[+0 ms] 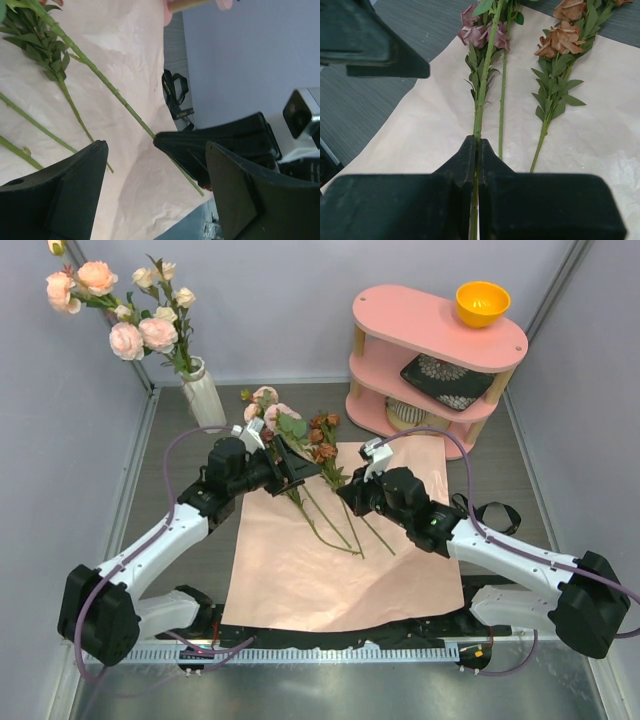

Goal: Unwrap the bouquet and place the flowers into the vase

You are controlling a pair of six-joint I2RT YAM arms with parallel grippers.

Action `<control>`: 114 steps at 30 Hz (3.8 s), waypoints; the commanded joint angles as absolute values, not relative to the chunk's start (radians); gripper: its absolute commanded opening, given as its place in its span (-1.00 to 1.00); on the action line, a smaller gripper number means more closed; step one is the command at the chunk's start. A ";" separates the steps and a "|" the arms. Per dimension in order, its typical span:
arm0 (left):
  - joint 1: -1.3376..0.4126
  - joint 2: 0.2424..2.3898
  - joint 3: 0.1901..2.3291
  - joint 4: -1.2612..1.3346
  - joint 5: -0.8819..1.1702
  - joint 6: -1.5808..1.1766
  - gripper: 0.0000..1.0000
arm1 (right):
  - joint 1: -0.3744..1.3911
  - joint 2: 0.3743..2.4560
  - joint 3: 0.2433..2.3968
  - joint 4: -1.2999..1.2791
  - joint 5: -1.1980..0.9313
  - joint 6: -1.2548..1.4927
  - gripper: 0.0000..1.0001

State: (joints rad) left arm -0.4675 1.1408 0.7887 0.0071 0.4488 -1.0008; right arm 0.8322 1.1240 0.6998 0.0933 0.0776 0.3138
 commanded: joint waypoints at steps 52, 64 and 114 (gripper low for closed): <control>-0.526 1.060 1.210 0.056 -0.528 0.022 -1.00 | 0.838 1.051 0.704 0.028 0.077 0.298 -0.33; -0.195 1.405 1.696 0.259 -0.408 0.006 -1.00 | 0.838 1.006 0.704 -0.032 0.115 0.301 -0.32; -0.127 1.838 1.956 0.410 -0.465 0.241 -0.89 | 0.838 1.069 0.738 -0.063 0.118 0.302 -0.32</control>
